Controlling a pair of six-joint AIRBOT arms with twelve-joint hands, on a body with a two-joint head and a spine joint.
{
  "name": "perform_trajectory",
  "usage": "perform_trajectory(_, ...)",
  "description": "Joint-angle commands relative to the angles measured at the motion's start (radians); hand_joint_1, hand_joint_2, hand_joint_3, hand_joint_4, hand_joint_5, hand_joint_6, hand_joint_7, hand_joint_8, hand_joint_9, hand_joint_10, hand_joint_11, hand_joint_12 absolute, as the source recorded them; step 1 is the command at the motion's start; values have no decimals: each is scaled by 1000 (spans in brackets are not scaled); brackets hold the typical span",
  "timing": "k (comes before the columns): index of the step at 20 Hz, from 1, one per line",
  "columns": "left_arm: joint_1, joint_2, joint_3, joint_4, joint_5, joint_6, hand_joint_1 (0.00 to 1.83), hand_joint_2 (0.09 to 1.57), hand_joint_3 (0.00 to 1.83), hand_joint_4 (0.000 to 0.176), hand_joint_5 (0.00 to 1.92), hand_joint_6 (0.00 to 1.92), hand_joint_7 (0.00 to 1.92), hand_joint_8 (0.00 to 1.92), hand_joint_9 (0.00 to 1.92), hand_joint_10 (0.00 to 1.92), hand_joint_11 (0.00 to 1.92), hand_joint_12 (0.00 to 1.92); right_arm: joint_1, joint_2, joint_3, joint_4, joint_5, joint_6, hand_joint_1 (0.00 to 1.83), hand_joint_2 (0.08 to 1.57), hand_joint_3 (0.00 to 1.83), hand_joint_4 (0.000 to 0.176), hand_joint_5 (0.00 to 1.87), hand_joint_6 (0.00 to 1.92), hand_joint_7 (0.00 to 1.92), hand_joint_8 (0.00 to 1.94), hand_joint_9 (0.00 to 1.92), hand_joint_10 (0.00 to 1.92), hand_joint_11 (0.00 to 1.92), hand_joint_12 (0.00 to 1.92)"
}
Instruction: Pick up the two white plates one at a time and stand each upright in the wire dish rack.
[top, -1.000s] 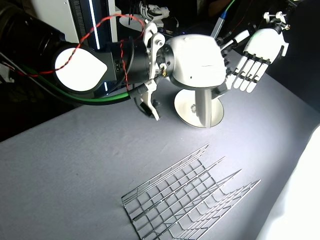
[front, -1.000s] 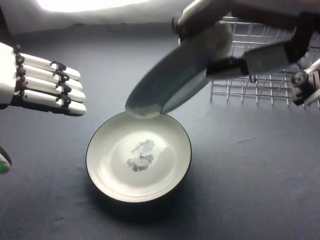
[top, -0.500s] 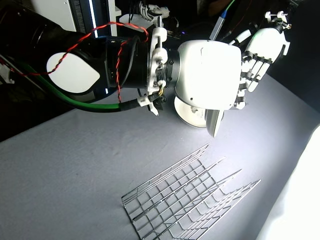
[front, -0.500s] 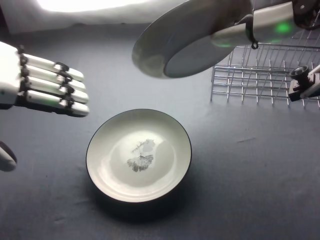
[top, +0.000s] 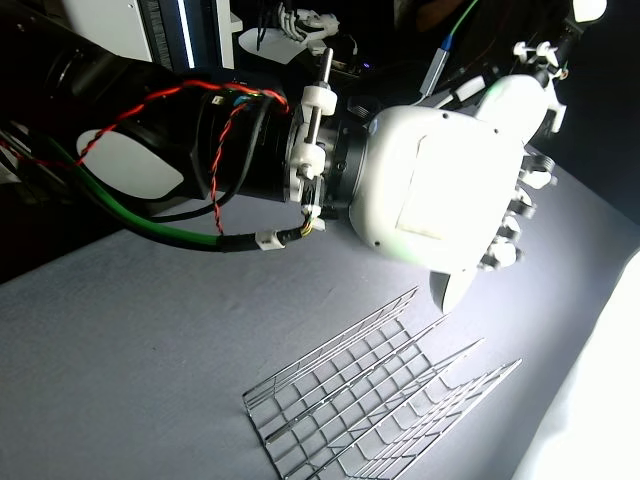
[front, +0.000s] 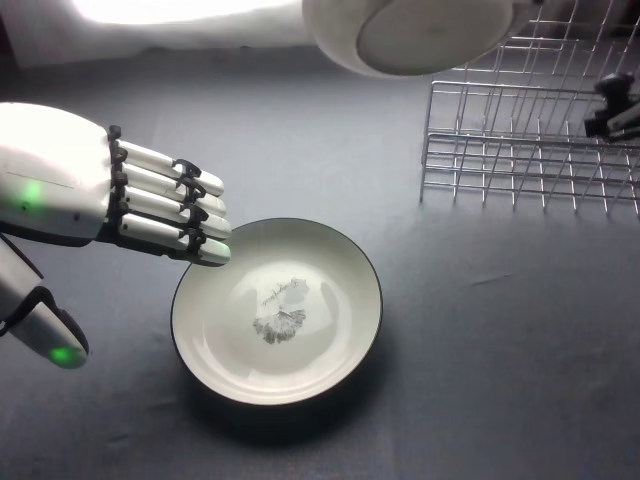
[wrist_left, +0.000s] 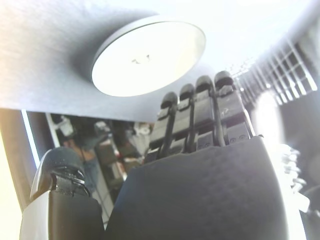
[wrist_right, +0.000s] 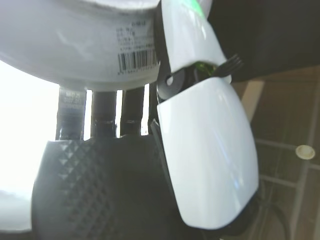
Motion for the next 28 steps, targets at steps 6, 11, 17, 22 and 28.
perform_trajectory(6,16,-24,0,-72,29,10,0,1030,0,0,14,5,0,0,0,0,0,0,25,57,14,68,111,29,1369,1129,1,0,858,1178,953,970,921,1134,774,1026)
perform_trajectory(11,49,-46,0,-73,58,15,0,1077,12,0,0,0,0,0,0,0,0,0,-9,111,14,68,107,28,1375,1106,0,0,933,1090,978,900,965,1068,796,1038)
perform_trajectory(17,70,-59,9,-83,72,16,0,1078,9,0,8,3,0,0,0,0,0,0,-70,165,15,68,114,28,1374,1107,0,0,933,1086,988,890,948,1089,790,1031)
perform_trajectory(22,100,-61,9,-86,85,17,0,1049,0,0,3,0,0,0,0,0,0,0,-128,181,39,68,128,25,1370,1123,0,0,885,1155,969,935,918,1129,750,1084)
perform_trajectory(28,111,-63,10,-88,86,18,0,1065,5,0,31,12,1,0,0,0,0,0,-233,163,115,67,162,18,1370,1122,0,0,880,1165,976,922,916,1132,766,1063)
